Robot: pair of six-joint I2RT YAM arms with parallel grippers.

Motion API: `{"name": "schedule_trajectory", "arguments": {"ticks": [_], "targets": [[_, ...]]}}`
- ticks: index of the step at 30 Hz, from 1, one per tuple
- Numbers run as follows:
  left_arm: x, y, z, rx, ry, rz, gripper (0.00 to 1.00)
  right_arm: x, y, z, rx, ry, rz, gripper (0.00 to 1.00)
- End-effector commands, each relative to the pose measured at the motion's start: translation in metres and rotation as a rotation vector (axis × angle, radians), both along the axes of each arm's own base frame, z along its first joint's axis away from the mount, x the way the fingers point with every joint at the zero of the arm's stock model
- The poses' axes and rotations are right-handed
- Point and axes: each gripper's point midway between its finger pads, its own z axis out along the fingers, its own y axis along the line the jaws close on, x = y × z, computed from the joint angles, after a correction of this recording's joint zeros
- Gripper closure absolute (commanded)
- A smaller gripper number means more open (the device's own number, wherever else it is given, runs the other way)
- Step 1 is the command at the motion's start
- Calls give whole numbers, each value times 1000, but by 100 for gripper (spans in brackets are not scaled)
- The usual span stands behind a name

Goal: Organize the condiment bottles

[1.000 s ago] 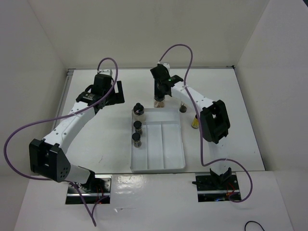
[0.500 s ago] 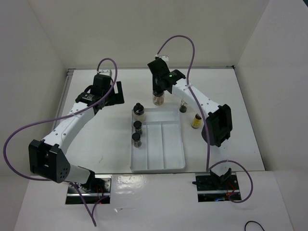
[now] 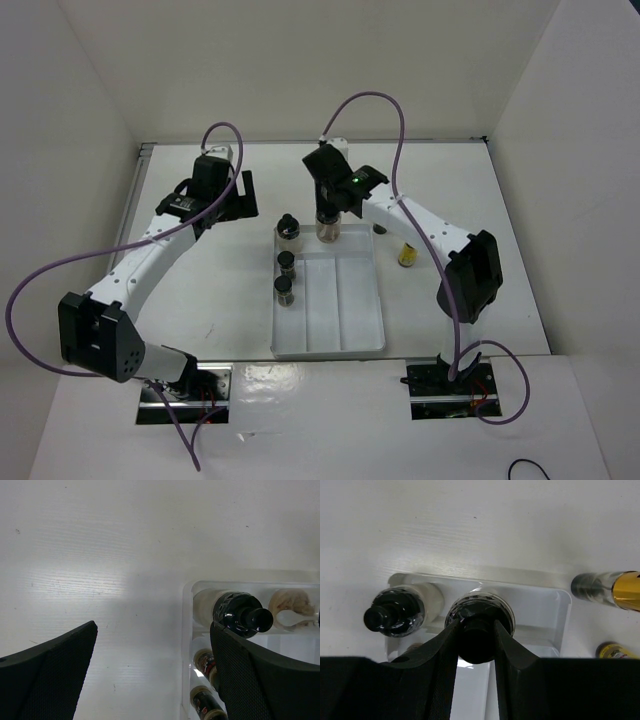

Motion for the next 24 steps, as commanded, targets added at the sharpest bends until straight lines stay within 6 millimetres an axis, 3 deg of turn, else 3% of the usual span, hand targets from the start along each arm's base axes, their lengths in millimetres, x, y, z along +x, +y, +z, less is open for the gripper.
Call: {"name": "schedule_trajectory", "arguments": {"ticks": [1, 7, 19, 24], "targets": [[1, 0, 16, -17, -62, -7, 1, -2, 2, 18, 67, -64, -22, 100], [2, 0, 10, -15, -53, -7, 1, -6, 13, -4, 91, -50, 13, 100], [3, 0, 7, -5, -45, -13, 1, -1, 31, -12, 124, -46, 37, 100], [2, 2, 3, 3, -38, -6, 1, -1, 34, -29, 108, -15, 45, 97]]}}
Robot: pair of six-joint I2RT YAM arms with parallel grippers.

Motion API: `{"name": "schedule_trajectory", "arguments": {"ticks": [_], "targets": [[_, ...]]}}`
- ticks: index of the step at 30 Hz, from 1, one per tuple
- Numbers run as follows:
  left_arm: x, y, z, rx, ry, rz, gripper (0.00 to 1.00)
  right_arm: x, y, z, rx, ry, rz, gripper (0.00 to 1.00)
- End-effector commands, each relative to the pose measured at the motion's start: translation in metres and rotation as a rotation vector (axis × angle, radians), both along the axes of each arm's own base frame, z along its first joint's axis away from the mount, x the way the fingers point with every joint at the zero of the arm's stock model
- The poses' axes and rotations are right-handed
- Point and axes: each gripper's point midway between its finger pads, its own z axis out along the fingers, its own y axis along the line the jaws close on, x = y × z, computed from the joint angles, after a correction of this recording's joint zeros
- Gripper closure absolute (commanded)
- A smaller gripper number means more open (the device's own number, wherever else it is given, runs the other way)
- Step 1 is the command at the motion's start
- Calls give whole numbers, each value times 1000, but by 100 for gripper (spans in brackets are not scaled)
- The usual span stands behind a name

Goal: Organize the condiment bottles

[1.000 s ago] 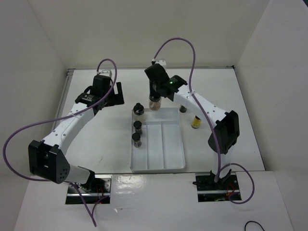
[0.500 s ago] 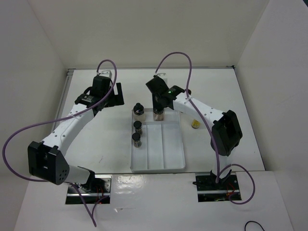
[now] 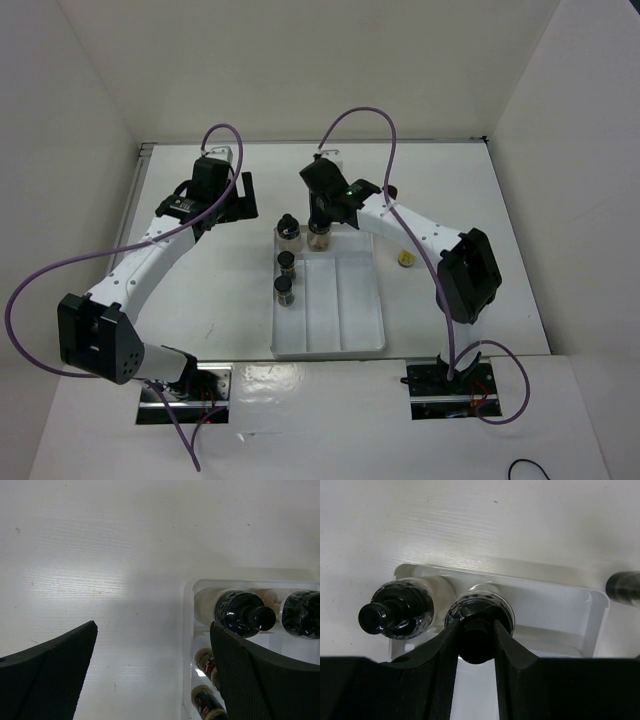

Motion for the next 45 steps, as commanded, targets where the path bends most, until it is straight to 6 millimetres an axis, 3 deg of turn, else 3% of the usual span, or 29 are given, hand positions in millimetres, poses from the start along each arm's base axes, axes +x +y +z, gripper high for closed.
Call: {"name": "schedule_trajectory", "arguments": {"ticks": [1, 2, 3, 5, 6, 7, 10, 14, 19, 22, 26, 27, 29, 30, 39, 45], "targets": [[4, 2, 5, 2, -36, -5, 1, 9, 18, 9, 54, -43, 8, 92], [4, 2, 5, 2, -36, -5, 1, 8, 19, 9, 59, -38, 14, 86], [4, 2, 5, 2, -36, -5, 1, 8, 19, 9, 59, -38, 14, 70], [4, 2, 5, 2, -36, -5, 1, 6, 18, 5, 53, -31, 14, 49], [4, 2, 5, 2, -36, -5, 1, 7, 17, 5, 48, -36, 8, 37], [3, 2, 8, -1, -45, -5, 1, 6, 14, 9, 50, -37, -6, 18], [4, 5, 8, -1, -45, 5, 1, 7, 6, 39, 62, -87, -31, 3], [4, 4, 8, -6, -43, -2, 1, 5, -14, 89, 54, -172, -72, 1], [3, 2, 9, -15, -50, -9, 1, -5, -58, 161, 48, -330, -146, 1], [1, -3, 12, -31, -54, -41, 1, -3, -97, 167, 24, -347, -200, 1], [1, -9, 5, -38, -32, -75, 1, 14, -161, 149, 2, -321, -308, 1], [0, -11, 5, -45, -30, -84, 1, 16, -170, 131, -12, -287, -318, 1], [1, -13, 7, -48, -38, -100, 1, 17, -176, 126, 14, -279, -295, 1], [1, -15, 4, -54, -27, -110, 1, 18, -182, 112, 2, -255, -289, 1], [2, -19, -4, -56, -5, -131, 1, 33, -163, 70, -20, -187, -199, 1], [2, -19, -7, -54, 4, -131, 1, 47, -164, 35, -71, -120, -206, 1]]}}
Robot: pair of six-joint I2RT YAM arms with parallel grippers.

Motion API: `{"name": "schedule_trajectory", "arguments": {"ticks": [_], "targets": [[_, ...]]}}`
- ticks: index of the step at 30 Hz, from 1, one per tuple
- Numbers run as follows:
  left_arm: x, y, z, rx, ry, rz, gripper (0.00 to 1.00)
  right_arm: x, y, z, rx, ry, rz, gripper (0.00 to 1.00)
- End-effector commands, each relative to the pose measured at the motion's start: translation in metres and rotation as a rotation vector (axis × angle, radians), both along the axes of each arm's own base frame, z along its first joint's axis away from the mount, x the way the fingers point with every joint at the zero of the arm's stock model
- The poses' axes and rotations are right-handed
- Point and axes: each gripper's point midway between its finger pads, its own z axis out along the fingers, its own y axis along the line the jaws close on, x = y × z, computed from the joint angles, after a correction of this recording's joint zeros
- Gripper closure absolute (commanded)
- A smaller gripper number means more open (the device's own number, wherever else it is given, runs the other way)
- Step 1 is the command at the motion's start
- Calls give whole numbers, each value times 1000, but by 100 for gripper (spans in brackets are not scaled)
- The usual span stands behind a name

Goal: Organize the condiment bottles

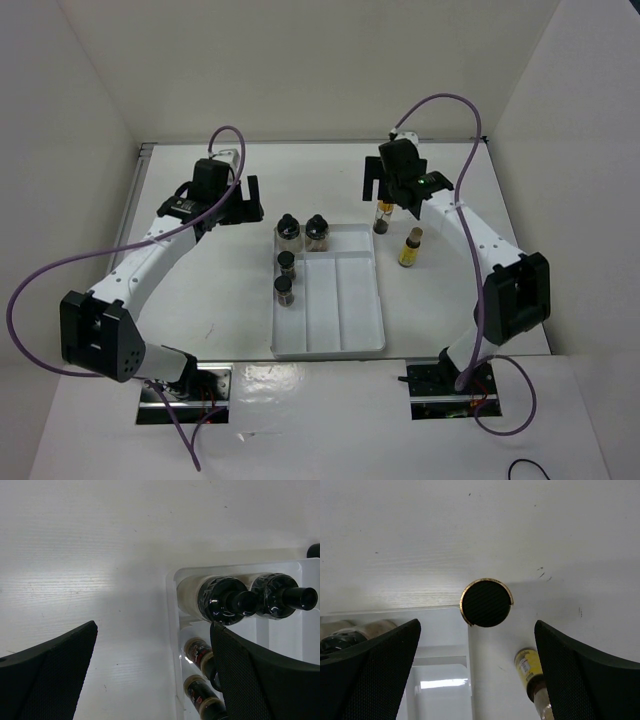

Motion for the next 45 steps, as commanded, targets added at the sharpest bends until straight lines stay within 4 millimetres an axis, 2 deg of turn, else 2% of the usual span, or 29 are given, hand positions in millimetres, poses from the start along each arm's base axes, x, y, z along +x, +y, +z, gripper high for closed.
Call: {"name": "schedule_trajectory", "arguments": {"ticks": [1, 6, 8, 9, 14, 21, 25, 26, 27, 29, 30, 32, 36, 39, 40, 42, 43, 45], "targets": [[5, -1, 1, 4, -18, -22, 1, 17, 5, -10, -10, -12, 11, 1], [4, 0, -4, 15, -2, -28, 1, 25, 8, -21, -16, 1, 11, 1], [4, 1, -4, 21, -4, -21, 1, 28, 3, -29, -30, 17, -6, 1], [4, 1, -4, 21, -4, -21, 1, 31, 4, -24, -23, 0, -6, 1], [4, 1, -4, 21, -4, -21, 1, 37, -3, -32, -27, 10, -26, 1], [4, 1, -4, 21, -4, -21, 1, 42, -5, -44, -20, 27, -47, 21], [4, 1, -4, 21, -4, -21, 1, 42, -7, -44, -25, 24, -54, 43], [4, 1, -4, 21, -4, -21, 1, 42, -7, -44, -18, 24, -60, 51], [4, 1, -4, 21, -4, -21, 1, 41, -9, -45, -28, 31, -66, 70], [5, 3, -5, 27, -5, -14, 1, 40, -11, -43, -38, 31, -76, 85], [5, 3, -5, 27, -5, -14, 1, 40, -14, -39, -44, 31, -94, 94], [4, 3, -1, 25, -14, -14, 1, 39, -23, -33, -72, 27, -136, 100], [4, 3, -1, 25, -14, -14, 1, 31, -29, 24, -42, -56, -161, 100], [4, 3, -1, 25, -14, -14, 1, 21, -15, 67, 5, -137, -121, 100], [4, 3, 3, 22, -24, -14, 1, 8, -6, 84, 21, -164, -91, 100], [3, 5, 6, 25, -35, -7, 1, -3, 4, 107, 46, -207, -60, 100], [3, 5, 6, 25, -35, -7, 1, -14, 3, 111, 40, -202, -64, 100], [3, 5, 10, 22, -45, -7, 1, -18, 1, 112, 29, -194, -77, 100]]}}
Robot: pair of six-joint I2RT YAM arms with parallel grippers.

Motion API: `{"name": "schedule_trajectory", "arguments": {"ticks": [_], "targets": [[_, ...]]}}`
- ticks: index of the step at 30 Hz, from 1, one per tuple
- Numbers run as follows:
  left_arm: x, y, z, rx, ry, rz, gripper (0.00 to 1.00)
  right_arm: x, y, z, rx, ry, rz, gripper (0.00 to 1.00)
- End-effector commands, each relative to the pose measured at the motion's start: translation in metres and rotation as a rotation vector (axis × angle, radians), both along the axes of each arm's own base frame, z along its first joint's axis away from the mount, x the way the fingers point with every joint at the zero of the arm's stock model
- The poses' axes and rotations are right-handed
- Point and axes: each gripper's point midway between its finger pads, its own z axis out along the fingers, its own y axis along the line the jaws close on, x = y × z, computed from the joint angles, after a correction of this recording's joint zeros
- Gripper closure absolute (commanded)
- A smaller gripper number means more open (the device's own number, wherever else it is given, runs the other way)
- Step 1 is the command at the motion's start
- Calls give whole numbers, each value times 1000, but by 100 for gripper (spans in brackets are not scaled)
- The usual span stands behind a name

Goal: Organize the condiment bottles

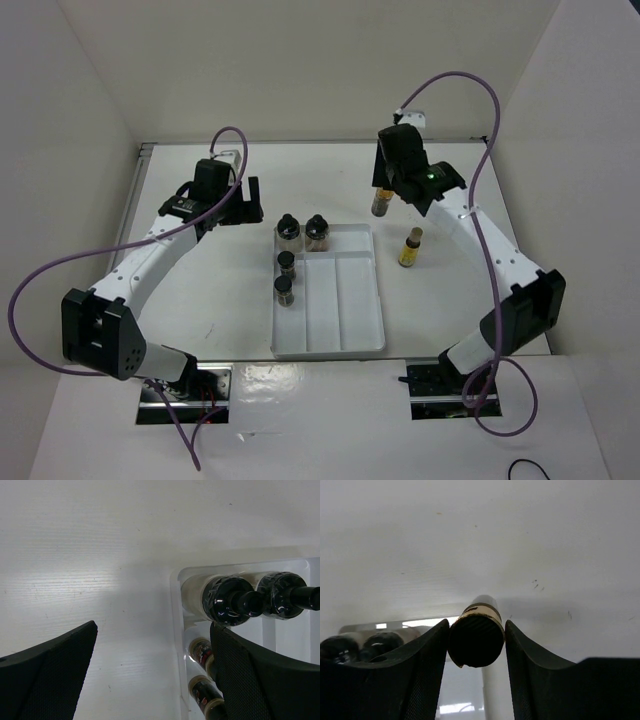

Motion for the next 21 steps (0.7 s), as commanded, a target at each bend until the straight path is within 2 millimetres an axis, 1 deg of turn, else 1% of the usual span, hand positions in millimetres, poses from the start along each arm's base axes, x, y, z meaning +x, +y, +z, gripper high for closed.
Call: {"name": "schedule_trajectory", "arguments": {"ticks": [1, 2, 4, 5, 7, 8, 10, 11, 12, 13, 14, 15, 16, 18, 21], "targets": [[1, 4, 19, -2, -64, 3, 1, -16, -4, 53, 30, -100, -24, 100], [-1, 5, 15, 0, -55, 3, 1, -15, -4, 46, 25, -82, -38, 100], [0, 4, 20, -5, -73, 3, 1, -16, -3, 36, 25, -53, -38, 100], [0, 4, 20, -5, -73, 3, 1, -19, 1, 25, 8, -21, -27, 100], [0, 4, 20, -5, -73, 3, 1, -25, 13, 25, 17, -21, 1, 100], [0, 4, 20, -5, -73, 3, 1, -32, 23, 25, 32, -21, 28, 100], [0, 4, 20, -5, -73, 3, 1, -41, 29, 21, 38, -4, 40, 100], [0, 4, 20, -5, -73, 3, 1, -45, 32, 16, 39, 14, 43, 100], [0, 4, 20, -5, -73, 3, 1, -51, 39, 16, 50, 13, 57, 100], [1, 4, 17, -2, -64, 3, 1, -56, 42, 5, 44, 36, 60, 100], [1, 4, 17, -2, -64, 3, 1, -62, 43, 6, 61, 31, 62, 100], [1, 4, 17, -2, -64, 3, 1, -66, 44, 2, 64, 39, 64, 100], [1, 4, 17, -2, -64, 3, 1, -72, 51, -6, 80, 55, 86, 100], [1, 4, 17, -2, -64, 3, 1, -78, 52, -15, 99, 76, 90, 100], [2, 4, 13, 0, -55, 3, 1, -90, 63, -16, 140, 80, 117, 100]]}}
